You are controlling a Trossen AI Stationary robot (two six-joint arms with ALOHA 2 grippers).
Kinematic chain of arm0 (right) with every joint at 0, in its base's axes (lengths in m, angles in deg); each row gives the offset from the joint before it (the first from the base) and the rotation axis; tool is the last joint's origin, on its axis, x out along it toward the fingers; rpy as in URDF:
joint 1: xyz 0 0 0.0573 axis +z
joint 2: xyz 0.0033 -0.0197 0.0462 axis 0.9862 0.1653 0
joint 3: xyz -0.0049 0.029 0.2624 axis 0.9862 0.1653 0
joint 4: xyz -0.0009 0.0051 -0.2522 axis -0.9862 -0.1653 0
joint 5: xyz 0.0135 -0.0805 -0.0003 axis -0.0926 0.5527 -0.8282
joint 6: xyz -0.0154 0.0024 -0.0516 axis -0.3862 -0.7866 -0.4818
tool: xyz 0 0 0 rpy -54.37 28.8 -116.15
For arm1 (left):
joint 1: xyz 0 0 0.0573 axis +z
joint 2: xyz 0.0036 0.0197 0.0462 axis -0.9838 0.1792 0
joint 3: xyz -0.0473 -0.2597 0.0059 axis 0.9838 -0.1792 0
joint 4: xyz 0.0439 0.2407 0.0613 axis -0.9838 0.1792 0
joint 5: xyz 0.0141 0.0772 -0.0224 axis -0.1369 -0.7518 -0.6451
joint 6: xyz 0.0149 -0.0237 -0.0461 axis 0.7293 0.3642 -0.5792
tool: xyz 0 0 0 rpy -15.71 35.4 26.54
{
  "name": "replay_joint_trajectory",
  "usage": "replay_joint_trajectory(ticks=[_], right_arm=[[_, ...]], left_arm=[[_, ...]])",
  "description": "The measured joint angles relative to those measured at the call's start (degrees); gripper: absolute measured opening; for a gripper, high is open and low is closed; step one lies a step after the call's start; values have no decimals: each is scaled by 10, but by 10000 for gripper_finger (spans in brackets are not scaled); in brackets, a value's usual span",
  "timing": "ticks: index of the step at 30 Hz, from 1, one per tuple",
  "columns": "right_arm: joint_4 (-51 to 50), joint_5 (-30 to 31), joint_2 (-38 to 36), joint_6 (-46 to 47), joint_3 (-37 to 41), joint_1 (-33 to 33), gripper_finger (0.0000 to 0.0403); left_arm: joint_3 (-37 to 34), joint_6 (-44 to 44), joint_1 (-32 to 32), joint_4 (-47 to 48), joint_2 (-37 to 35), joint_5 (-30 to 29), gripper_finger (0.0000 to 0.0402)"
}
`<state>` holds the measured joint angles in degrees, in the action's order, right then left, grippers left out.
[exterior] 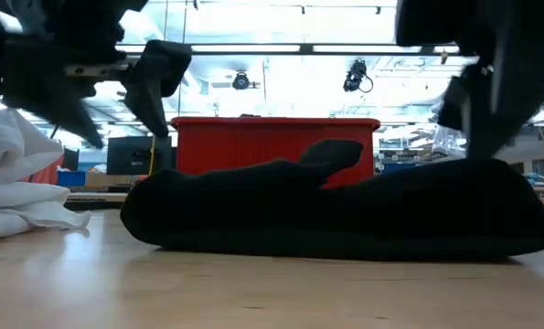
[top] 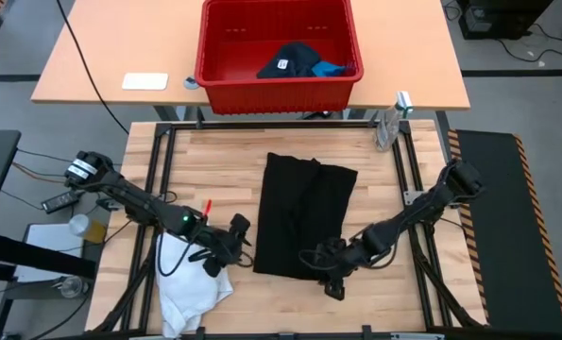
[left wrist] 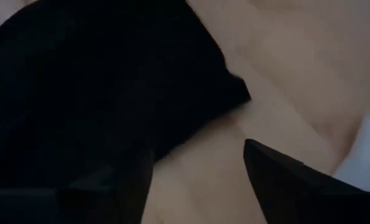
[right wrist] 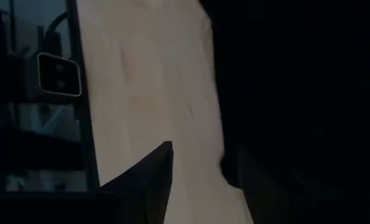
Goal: Fold Laundry from Bin
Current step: Fold the black shirt
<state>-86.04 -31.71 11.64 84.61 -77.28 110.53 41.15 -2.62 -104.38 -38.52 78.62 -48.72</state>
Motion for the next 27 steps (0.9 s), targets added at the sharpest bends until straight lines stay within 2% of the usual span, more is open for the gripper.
replay_joint_trajectory(ticks=[2, 6, 10, 16, 21, 24, 27], right_arm=[[-29, 14, 11, -22, -28, 2, 194], [-112, 83, 20, -13, -59, 6, 194], [-118, 135, 9, 7, -62, 16, 185], [-127, 148, -3, 35, -61, 54, 174], [-130, 154, -3, 82, -60, 89, 169], [-137, 176, -3, 117, -60, 107, 168], [-137, 197, -3, 149, -60, 121, 168]], left_arm=[[-2, 44, -5, 5, 0, 1, 274], [-1, 108, -22, -44, 8, 2, 285], [0, 166, -28, -116, 58, -1, 286], [0, 250, -24, -181, 150, -34, 286], [0, 279, -24, -181, 177, -47, 285], [0, 276, -24, -187, 177, -46, 272], [5, 265, -24, -190, 178, -48, 222]])
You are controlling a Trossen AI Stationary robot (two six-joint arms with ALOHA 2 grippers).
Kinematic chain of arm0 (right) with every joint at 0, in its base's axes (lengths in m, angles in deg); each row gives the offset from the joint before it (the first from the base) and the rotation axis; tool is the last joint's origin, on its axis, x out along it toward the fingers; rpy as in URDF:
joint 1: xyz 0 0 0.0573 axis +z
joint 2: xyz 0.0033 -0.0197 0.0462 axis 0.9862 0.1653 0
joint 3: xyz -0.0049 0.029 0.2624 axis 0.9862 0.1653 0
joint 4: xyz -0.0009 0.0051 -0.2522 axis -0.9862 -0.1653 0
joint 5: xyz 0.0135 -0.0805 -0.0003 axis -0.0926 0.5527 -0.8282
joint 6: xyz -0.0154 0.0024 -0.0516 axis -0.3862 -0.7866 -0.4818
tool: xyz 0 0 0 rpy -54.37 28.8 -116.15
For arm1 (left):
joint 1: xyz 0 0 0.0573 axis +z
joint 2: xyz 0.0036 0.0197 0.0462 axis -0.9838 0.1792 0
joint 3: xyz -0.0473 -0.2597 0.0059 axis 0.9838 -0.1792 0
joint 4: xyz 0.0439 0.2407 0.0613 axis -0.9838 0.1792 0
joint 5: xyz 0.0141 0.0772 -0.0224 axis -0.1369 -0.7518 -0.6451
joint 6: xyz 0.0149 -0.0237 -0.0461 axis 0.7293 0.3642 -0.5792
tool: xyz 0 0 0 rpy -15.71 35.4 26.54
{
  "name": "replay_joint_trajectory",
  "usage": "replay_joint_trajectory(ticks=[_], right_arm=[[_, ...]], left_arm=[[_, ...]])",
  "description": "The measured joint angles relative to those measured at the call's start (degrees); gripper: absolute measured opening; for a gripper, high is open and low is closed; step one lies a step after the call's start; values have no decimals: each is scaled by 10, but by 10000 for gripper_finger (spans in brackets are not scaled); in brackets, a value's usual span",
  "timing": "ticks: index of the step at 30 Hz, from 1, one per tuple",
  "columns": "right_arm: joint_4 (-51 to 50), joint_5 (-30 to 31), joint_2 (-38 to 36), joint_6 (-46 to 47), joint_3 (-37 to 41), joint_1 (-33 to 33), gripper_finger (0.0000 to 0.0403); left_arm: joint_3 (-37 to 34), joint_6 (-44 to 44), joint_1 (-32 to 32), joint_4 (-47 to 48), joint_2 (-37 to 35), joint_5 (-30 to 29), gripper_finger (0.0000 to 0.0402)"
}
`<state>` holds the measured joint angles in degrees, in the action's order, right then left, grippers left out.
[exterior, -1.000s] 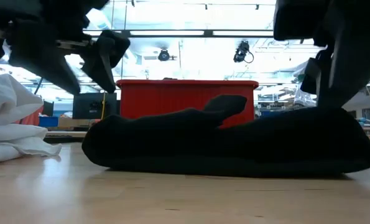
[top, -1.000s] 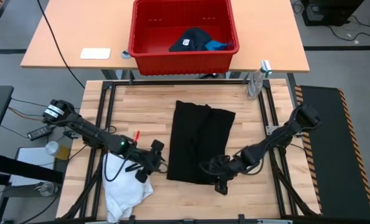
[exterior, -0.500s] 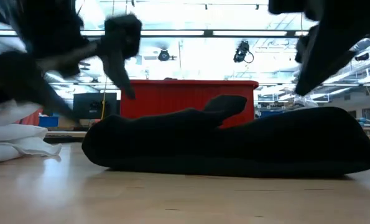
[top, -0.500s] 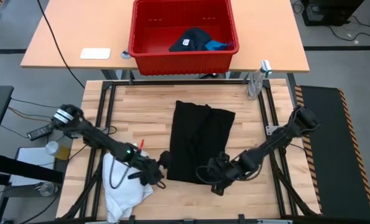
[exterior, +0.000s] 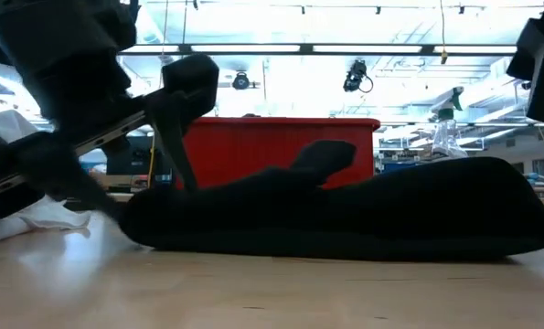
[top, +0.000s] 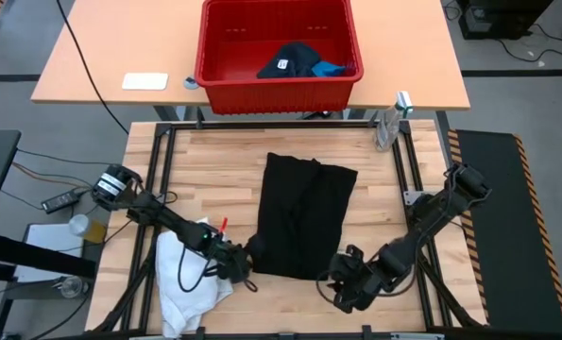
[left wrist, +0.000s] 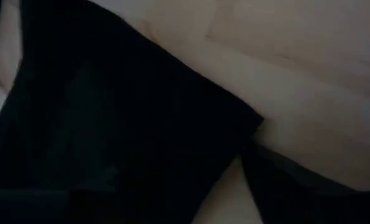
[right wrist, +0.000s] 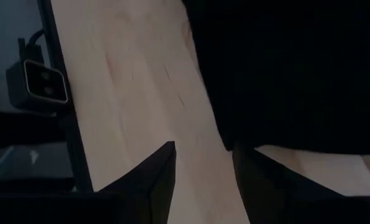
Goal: Fold Laundry from Bin
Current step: Fold the black shirt
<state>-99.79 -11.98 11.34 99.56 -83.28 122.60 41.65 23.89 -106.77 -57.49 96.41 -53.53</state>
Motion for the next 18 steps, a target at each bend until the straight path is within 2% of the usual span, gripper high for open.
replay_joint_trajectory(ticks=[4, 6, 7, 10, 15, 18], right_arm=[[1, 51, 0, -12, 0, 12, 168], [4, 81, 4, -51, 0, 14, 168], [3, 89, 6, -68, 0, 14, 168], [1, 72, 6, -102, 14, 1, 172], [-2, -55, 6, -127, 19, -52, 187], [0, -53, 6, -185, 11, -60, 192]], left_arm=[[7, -51, -1, 1, 0, -1, 101], [14, -118, -5, 13, -5, -1, 35], [19, -162, -5, 23, -8, 0, 19], [43, -308, -5, 54, -16, 4, 14], [55, -546, 0, 70, -42, 5, 6], [55, -656, -3, 70, -50, 4, 4]])
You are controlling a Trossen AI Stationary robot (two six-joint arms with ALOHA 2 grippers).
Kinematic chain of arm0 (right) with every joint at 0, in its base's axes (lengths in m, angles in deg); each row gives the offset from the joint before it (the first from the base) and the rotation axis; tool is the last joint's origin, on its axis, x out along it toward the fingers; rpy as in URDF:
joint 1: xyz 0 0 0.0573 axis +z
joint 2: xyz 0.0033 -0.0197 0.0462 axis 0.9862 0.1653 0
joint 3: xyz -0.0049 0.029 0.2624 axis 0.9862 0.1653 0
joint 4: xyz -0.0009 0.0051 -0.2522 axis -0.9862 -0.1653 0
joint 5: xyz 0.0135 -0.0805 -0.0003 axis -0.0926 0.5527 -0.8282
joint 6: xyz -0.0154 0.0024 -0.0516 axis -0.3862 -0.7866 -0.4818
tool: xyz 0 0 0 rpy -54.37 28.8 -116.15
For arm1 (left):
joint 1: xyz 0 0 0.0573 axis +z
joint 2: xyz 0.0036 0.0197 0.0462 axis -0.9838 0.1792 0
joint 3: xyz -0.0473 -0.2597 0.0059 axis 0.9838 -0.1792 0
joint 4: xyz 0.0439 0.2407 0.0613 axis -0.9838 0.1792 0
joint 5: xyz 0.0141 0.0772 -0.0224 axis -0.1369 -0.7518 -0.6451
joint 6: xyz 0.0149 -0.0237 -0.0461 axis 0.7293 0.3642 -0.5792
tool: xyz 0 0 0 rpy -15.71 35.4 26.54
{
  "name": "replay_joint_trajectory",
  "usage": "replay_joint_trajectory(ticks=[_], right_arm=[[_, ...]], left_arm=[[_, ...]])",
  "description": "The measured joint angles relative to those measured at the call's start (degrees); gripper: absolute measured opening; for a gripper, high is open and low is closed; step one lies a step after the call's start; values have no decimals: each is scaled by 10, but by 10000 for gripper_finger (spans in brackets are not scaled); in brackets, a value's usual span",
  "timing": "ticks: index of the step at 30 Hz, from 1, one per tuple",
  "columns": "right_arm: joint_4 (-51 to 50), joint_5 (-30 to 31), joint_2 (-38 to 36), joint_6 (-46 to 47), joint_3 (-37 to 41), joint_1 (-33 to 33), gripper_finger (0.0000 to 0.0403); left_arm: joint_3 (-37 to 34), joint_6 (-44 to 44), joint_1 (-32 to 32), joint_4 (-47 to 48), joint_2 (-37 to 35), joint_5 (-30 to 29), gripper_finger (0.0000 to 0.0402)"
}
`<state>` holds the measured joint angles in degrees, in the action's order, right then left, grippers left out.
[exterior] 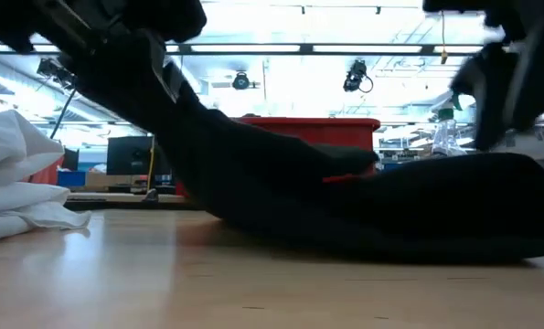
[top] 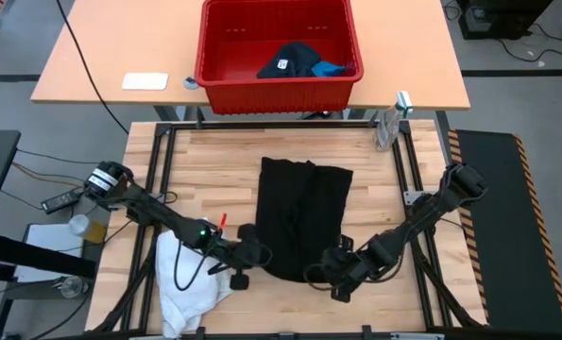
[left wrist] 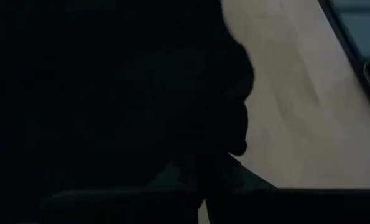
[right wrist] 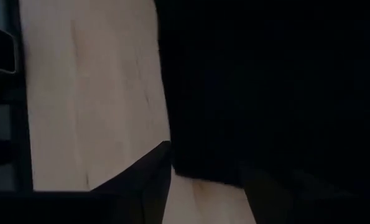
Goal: Fold Laundry from Bin
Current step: Fold the black shirt
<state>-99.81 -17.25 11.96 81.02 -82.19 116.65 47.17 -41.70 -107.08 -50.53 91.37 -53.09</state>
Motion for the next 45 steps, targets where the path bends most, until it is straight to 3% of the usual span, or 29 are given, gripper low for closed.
replay_joint_trajectory(ticks=[4, 11, 19, 29, 34, 38, 45], right_arm=[[35, 17, 0, -56, -11, 3, 193], [156, 33, 5, -134, -11, 44, 193], [193, -29, 76, -110, -27, 57, 210], [144, 32, 174, -173, -130, 65, 278], [122, 130, 178, -175, -139, 85, 311], [139, 195, 190, -194, -142, 98, 323], [209, 233, 236, -201, -141, 101, 325]], left_arm=[[0, -77, -34, -26, -5, 12, 3], [0, -114, -119, -65, 0, 12, 1], [0, -250, -109, -36, 0, -41, 1], [0, -343, -68, 17, 0, -44, 0], [0, -398, -58, 70, 0, -43, 0], [0, -439, -58, 81, 0, -45, 0], [-1, -529, -58, 127, 0, -45, 0]])
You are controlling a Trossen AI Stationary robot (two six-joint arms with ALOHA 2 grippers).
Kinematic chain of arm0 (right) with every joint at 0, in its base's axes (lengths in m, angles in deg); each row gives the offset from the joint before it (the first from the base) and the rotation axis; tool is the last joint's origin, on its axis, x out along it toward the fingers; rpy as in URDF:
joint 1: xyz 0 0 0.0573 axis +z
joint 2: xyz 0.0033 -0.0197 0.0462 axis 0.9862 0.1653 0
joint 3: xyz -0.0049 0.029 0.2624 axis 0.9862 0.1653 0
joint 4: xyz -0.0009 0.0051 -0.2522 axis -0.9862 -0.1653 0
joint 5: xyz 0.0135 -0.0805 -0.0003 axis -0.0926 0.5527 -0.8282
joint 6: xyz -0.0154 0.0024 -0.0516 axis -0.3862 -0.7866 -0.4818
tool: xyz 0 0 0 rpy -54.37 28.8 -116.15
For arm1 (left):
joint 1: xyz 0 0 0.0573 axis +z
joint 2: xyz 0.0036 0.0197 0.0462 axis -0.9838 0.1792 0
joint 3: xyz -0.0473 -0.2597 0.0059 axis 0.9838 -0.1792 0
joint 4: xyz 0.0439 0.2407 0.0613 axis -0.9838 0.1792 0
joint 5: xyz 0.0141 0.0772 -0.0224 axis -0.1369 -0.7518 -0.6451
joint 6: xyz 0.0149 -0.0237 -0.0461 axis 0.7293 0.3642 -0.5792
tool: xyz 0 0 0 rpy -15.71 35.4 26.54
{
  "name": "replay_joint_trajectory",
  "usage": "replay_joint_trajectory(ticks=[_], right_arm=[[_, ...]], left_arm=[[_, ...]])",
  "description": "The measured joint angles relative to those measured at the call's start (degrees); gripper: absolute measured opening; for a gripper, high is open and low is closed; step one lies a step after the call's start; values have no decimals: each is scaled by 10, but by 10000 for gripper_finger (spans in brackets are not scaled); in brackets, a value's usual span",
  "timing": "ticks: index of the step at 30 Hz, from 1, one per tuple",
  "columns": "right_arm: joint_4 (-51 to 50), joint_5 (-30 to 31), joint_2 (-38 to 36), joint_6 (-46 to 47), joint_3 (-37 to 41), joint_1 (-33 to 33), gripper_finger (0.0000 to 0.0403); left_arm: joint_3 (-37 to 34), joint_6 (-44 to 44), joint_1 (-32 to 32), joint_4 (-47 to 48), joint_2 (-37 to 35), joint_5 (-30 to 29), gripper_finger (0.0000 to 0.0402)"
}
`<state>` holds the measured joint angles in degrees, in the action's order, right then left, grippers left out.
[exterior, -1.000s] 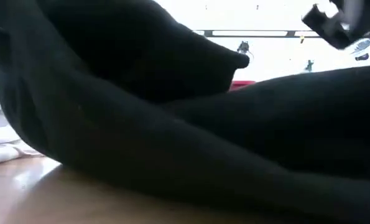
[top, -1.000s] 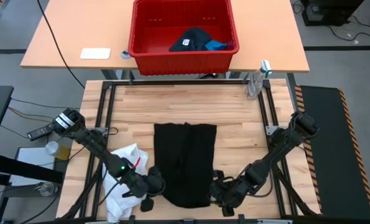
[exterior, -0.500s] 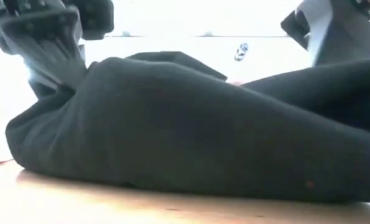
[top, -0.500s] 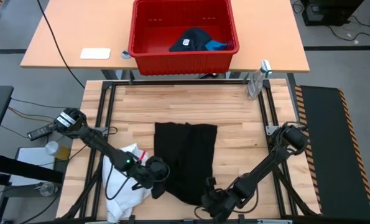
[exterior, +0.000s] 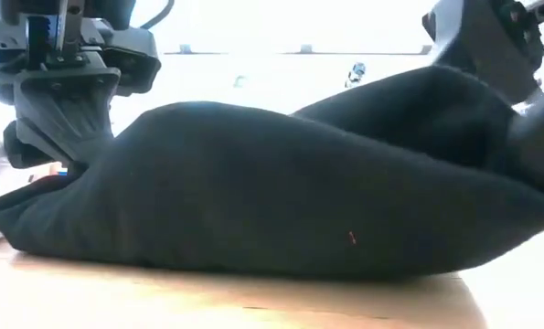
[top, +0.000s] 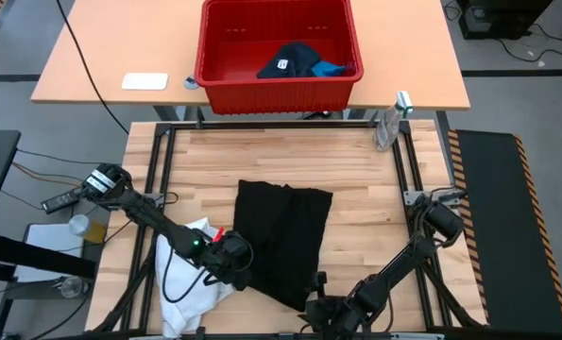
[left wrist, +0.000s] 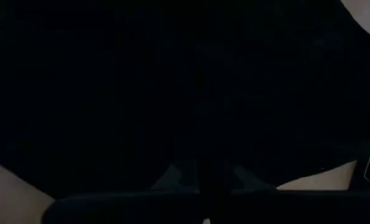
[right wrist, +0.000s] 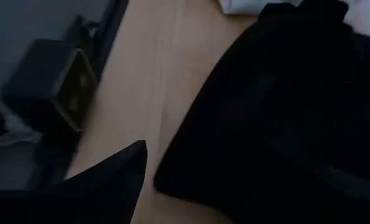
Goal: Fold Laundry from Bin
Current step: Fold the black shirt
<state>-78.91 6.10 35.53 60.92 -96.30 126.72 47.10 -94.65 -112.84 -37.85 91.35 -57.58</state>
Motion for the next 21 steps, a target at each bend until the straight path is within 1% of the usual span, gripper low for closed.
replay_joint_trajectory(ticks=[5, 9, 14, 16, 18, 21], right_arm=[[19, 50, 24, -33, 1, 9, 325], [38, 63, 52, -40, 1, 6, 325], [47, 123, 77, -33, 0, 2, 319], [49, 129, 80, -11, 0, 1, 304], [52, 124, 81, 12, 0, -1, 274], [61, 118, 80, 26, 1, -2, 202]], left_arm=[[0, -25, 1, 1, 0, 0, 0], [0, -45, 9, 4, 0, 0, 0], [0, -50, 10, 4, 0, 0, 0], [0, -52, 10, 4, 0, 1, 0], [0, -53, 10, 4, 0, 1, 0], [0, -43, 10, -5, 0, 1, 0]])
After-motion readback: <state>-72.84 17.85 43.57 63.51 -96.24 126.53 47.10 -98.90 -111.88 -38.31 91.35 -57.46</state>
